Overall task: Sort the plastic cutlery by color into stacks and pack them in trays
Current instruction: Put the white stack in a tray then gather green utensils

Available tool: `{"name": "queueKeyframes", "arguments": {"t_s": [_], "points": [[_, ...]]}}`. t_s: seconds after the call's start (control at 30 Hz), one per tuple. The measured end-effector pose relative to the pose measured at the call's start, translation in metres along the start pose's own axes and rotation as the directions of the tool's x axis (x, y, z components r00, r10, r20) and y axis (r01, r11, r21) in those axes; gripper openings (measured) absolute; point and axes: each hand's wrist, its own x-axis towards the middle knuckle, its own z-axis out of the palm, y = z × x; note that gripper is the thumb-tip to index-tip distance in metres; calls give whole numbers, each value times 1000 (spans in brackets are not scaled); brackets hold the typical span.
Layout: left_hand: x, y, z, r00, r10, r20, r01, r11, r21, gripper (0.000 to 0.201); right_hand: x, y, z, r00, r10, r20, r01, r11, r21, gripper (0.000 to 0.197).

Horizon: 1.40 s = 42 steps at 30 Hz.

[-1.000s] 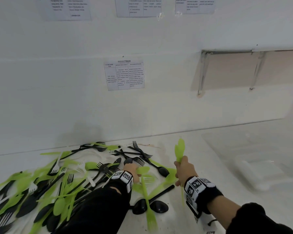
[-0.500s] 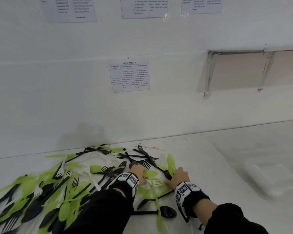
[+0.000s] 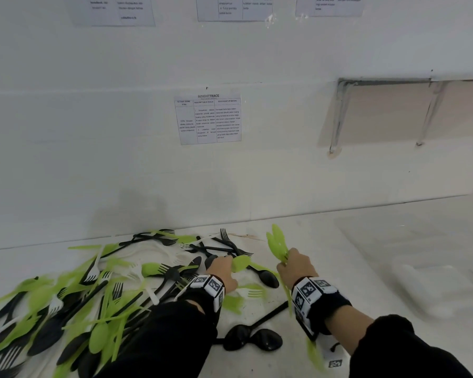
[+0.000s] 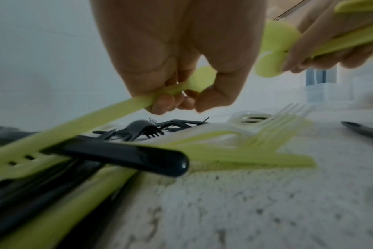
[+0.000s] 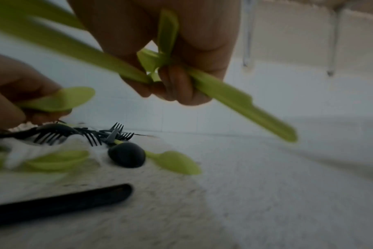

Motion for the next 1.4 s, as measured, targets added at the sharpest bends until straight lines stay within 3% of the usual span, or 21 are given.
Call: {"name": "queueKeyframes", "arguments": {"t_s": [0.1, 0.23, 0.47, 0.63, 0.73, 0.83, 0.93, 0.97, 1.07, 1.17, 1.23, 1.27, 1.33, 1.4], "points": [[4, -2, -1, 1000, 7, 3, -7, 999, 38, 38, 3, 3, -4, 994, -103, -38, 102, 994, -28, 27], [1, 4, -3, 998, 61, 30, -64, 988, 142, 33, 2, 7, -3, 975, -215, -57, 219, 973, 74, 28], [0, -3, -4, 994, 97, 43, -101, 990, 103, 32, 5, 4, 0, 986, -119, -119, 155, 917, 369, 36], [-3, -2, -2, 993, 106, 56, -111, 990, 82, 29, 10, 7, -1, 989, -123, -86, 145, 928, 343, 32], [-11, -1, -6, 977, 166, 132, -163, 986, -33, 6, 10, 13, 1, 991, -117, -71, 134, 931, 340, 28], [-12, -4, -6, 957, 207, 205, -186, 976, -115, 15, 9, 20, 3, 992, -113, -52, 124, 933, 337, 27], [-8, -6, -1, 927, 220, 305, -163, 966, -202, 48, 8, 23, 6, 994, -104, -26, 107, 939, 326, 26], [-7, -5, 2, 934, 231, 274, -181, 963, -198, 44, 7, 24, 7, 995, -102, -17, 102, 941, 323, 26], [-4, -1, 1, 979, 201, 33, -186, 950, -251, 16, 6, 20, 10, 996, -88, -2, 83, 934, 347, 26], [2, 2, -7, 988, 78, -136, -139, 840, -525, 24, 7, 7, 6, 995, -89, -35, 96, 900, 425, 20], [-1, 7, -16, 985, 28, -171, -131, 769, -626, 9, 9, -7, 2, 994, -86, -62, 106, 845, 524, 27], [-4, 11, -20, 988, 25, -155, -125, 723, -679, 4, 9, -15, -2, 994, -80, -69, 106, 814, 572, 31], [-9, 17, -23, 997, 34, -69, -77, 566, -820, 21, 8, -31, -8, 996, -70, -61, 93, 759, 644, 34], [-16, 22, -21, 997, 71, 23, -12, 449, -894, 26, 7, -40, -11, 997, -68, -36, 74, 719, 691, 31]]}}
